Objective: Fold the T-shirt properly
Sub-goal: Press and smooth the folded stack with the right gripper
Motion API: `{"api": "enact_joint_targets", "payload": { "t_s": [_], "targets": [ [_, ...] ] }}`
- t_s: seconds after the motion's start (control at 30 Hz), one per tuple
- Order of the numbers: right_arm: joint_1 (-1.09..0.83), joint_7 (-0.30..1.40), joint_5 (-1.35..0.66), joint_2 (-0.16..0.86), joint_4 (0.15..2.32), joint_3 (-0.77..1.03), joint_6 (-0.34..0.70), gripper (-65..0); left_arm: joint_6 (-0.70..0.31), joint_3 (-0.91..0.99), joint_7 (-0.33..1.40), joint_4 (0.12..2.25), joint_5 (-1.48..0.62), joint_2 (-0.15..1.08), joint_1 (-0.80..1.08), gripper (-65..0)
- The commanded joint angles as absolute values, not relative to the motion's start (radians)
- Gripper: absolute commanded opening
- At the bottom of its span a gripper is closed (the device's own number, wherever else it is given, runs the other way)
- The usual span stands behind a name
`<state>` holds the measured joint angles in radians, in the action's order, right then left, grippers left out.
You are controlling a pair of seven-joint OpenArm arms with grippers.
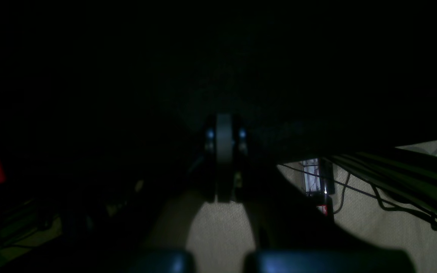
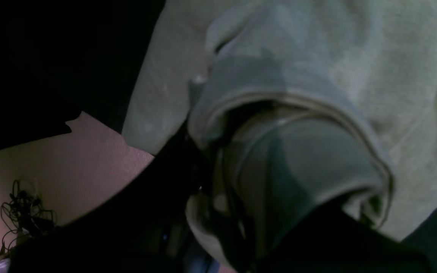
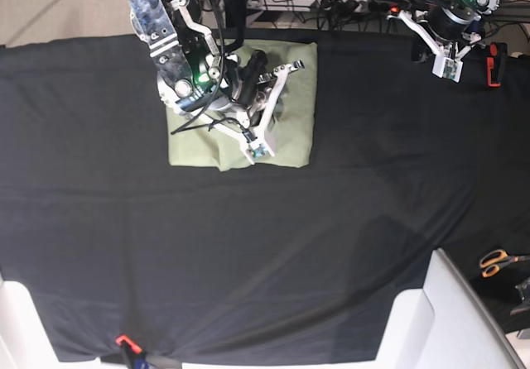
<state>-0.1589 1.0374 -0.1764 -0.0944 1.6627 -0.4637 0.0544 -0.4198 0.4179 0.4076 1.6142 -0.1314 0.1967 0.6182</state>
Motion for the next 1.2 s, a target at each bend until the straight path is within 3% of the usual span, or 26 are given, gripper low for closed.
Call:
{"api": "enact_joint_targets", "payload": {
  "t_s": [0.0,0.07,0.17,0.27,0.43,0.67,1.17],
  "targets": [
    [-0.148,1.024,-0.186,-0.104,1.675,-0.463,0.064,-61.5,-0.421,0.424,0.394,1.627,-0.134,0.205,0.625,-65.0],
    [-0.148,1.024,-0.186,-0.104,1.675,-0.464,0.064,-53.6,-0.421,0.424,0.394,1.627,-0.134,0.205,0.625,-65.0],
    [-0.147,1.024,-0.186,-0.104,1.675,-0.467,0.064,-34.1,-0.421,0.424,0.394,1.627,-0.134,0.205,0.625,-65.0],
    [-0.139,1.027,-0.186,-0.104,1.675,-0.467,0.064,-21.8,-0.421,0.424,0.394,1.626,-0.133,0.206,0.625,-65.0],
    [-0.11,1.081,-0.213,-0.108,1.673,-0.467,0.067,-21.8,-0.421,0.424,0.394,1.626,-0.133,0.208,0.625,-65.0],
    [-0.001,1.119,-0.47,-0.065,1.54,-0.464,0.067,-21.8,-0.421,0.424,0.394,1.626,-0.133,0.209,0.625,-65.0],
    [0.131,1.182,-0.762,-0.053,1.48,-0.464,0.058,-21.8,-0.421,0.432,0.397,1.598,-0.133,0.213,0.595,-65.0]
  ]
}}
